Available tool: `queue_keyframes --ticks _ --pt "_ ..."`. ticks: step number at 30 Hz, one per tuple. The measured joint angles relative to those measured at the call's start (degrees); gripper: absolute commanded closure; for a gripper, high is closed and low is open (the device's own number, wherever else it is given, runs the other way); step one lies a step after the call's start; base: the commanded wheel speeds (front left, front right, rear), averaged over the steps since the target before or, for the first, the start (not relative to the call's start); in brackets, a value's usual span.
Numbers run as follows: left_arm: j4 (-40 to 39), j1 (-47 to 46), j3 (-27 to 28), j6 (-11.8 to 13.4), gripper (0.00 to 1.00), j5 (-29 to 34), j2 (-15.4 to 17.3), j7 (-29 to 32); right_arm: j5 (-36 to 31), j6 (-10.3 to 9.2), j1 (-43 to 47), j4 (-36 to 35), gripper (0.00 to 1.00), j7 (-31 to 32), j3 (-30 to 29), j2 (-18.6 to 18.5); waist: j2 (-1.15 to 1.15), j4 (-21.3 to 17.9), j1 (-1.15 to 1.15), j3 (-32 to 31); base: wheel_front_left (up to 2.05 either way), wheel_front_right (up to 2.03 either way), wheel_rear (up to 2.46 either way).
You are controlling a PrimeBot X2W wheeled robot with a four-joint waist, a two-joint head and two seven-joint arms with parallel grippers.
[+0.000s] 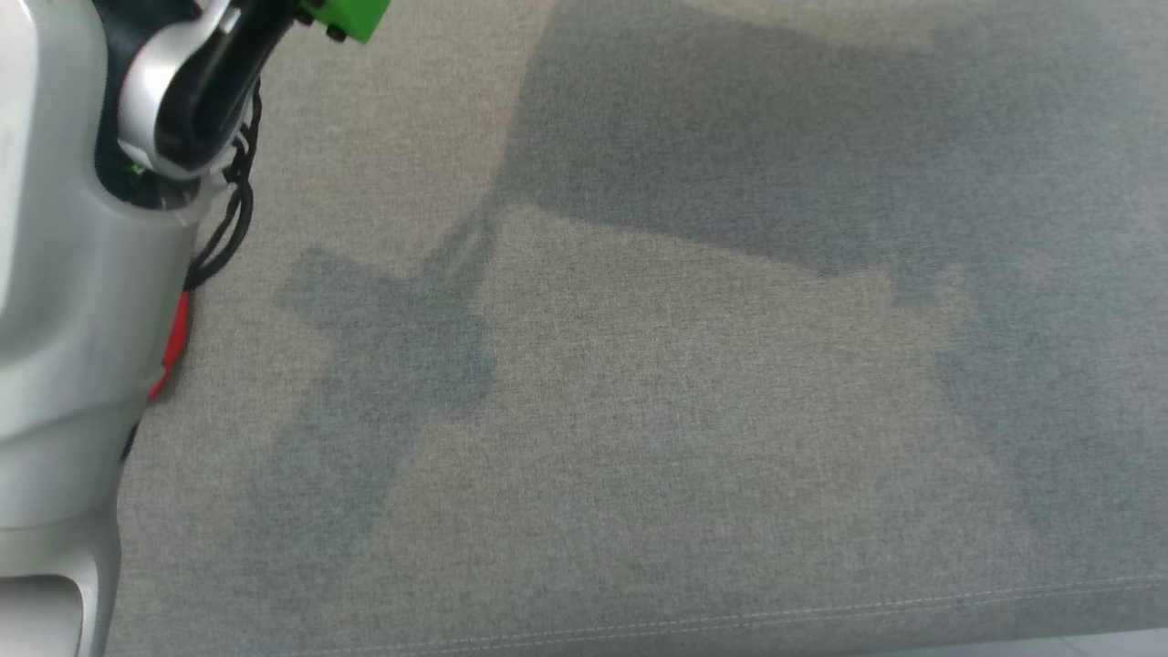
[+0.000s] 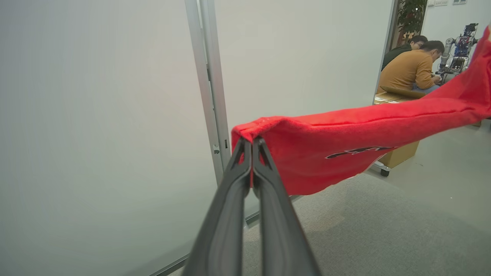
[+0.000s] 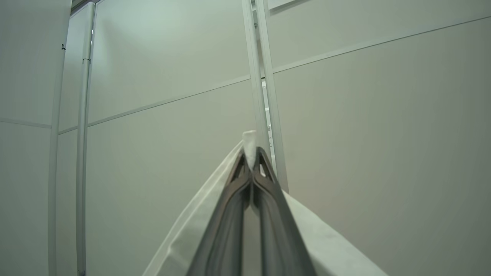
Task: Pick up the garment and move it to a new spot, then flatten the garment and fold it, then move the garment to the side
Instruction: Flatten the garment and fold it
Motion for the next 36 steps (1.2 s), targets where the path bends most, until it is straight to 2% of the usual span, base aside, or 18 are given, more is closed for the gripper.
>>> queue_keyframes --ticks 2,4,6,10,13,21,23,26,29,32,36 --pt "-0.19 3.11 -1.19 -1.78 1.0 1.27 0.22 -4.25 0.49 1.29 3.82 0.12 1.0 0.0 2.5 2.02 0.0 0.19 0.01 1.65 0.0 0.0 0.0" --pt "-0.38 8.47 -1.67 -2.31 1.0 1.43 -0.63 -8.48 1.02 2.67 10.97 -0.96 1.0 -0.31 4.07 2.56 0.0 0.26 0.0 3.26 0.0 0.0 0.0" --pt "0.26 14.94 -2.74 -2.81 1.0 1.6 -0.82 -12.37 3.0 2.75 20.16 -1.45 1.0 -1.55 4.38 3.54 0.0 0.25 0.0 4.88 0.0 0.0 0.0" --pt "7.64 29.91 -3.79 -4.44 1.0 2.2 0.35 -20.59 3.33 4.99 40.14 1.35 1.0 -4.53 9.35 6.02 0.0 0.0 0.01 7.44 0.0 0.0 0.0" --pt "12.92 37.33 -3.35 -4.67 1.0 2.82 1.46 -25.71 3.03 5.84 49.92 4.76 1.0 -6.88 11.99 6.93 0.0 -0.57 0.0 7.83 0.0 0.0 0.0" --pt "19.38 41.21 -2.21 -5.3 1.0 0.7 -0.46 -34.7 0.78 7.88 54.88 8.69 1.0 -12.29 12.6 5.61 0.0 -1.58 0.0 4.26 0.0 0.0 0.0" --pt "19.94 41.7 -1.9 -5.35 1.0 0.1 -0.64 -35.51 0.11 8.29 55.32 8.72 1.0 -12.37 12.81 4.66 0.0 -1.68 0.0 3.65 0.0 0.0 0.0" --pt "21.19 42.78 -1.03 -5.99 1.0 -0.92 -0.45 -35.93 -1.52 9.13 56.92 8.66 1.0 -12.43 13.0 1.33 0.0 -1.87 0.0 1.84 0.0 0.0 0.0" --pt "21.47 43.91 -0.81 -6.95 1.0 -2.0 0.45 -35.46 -2.27 9.58 58.11 8.06 1.0 -12.33 13.0 -1.57 0.0 -2.0 -0.01 0.04 0.0 0.0 0.0" --pt "21.03 45.31 -0.79 -7.4 1.0 -2.71 3.18 -35.2 -2.72 9.75 58.88 7.12 1.0 -11.28 12.96 -4.79 0.0 -2.25 0.0 -1.63 0.0 0.0 0.0" --pt "20.08 47.62 -1.82 -7.78 1.0 -2.72 5.26 -34.74 -2.01 10.33 62.57 6.57 1.0 -9.48 13.89 -6.32 0.0 -2.76 0.0 -3.59 0.0 0.0 0.0"
